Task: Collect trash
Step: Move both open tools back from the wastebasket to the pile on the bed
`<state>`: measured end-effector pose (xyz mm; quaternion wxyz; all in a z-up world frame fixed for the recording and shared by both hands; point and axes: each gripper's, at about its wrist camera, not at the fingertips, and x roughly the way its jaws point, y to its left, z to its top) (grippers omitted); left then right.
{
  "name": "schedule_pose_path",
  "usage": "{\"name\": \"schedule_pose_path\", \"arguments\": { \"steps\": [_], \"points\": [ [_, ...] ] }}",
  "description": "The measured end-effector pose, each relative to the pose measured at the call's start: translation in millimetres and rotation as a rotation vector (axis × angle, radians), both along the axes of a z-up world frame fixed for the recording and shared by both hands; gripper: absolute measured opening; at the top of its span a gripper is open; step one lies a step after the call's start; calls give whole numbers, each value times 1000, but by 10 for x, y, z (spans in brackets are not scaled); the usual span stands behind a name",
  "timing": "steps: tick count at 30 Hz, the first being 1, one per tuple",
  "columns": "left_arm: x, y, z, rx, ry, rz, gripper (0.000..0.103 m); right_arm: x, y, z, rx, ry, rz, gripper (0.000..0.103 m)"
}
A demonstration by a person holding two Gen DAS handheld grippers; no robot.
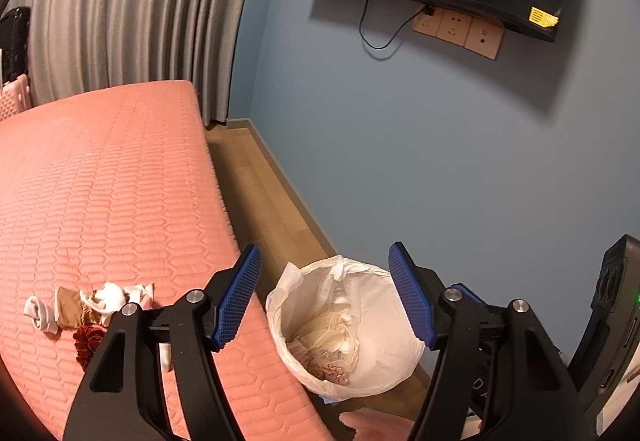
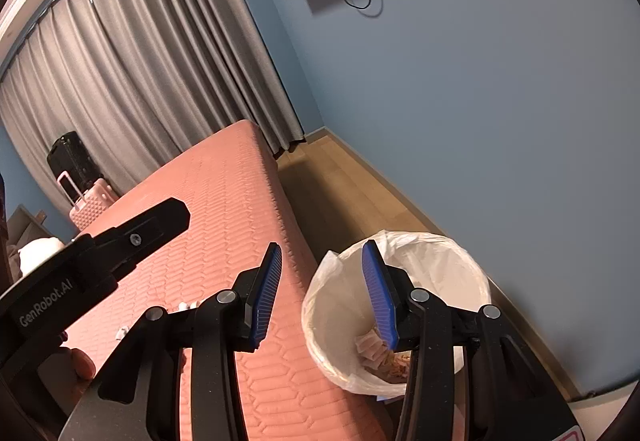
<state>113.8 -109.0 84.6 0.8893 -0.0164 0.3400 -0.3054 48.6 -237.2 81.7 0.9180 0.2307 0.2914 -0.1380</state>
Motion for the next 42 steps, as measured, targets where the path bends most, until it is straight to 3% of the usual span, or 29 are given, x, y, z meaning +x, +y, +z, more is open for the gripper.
{"name": "schedule_pose_path", "arguments": {
  "steps": [3,22,42],
  "points": [
    [10,81,-2,-6,3,17,63,33,73,24,-7,-1,11,47],
    [120,755,-56,-37,23,131,63,340,714,79,-49,21,137,47],
    [348,1719,-269,-64,89,307,63,807,1706,-85,-80,81,316,47]
  ]
}}
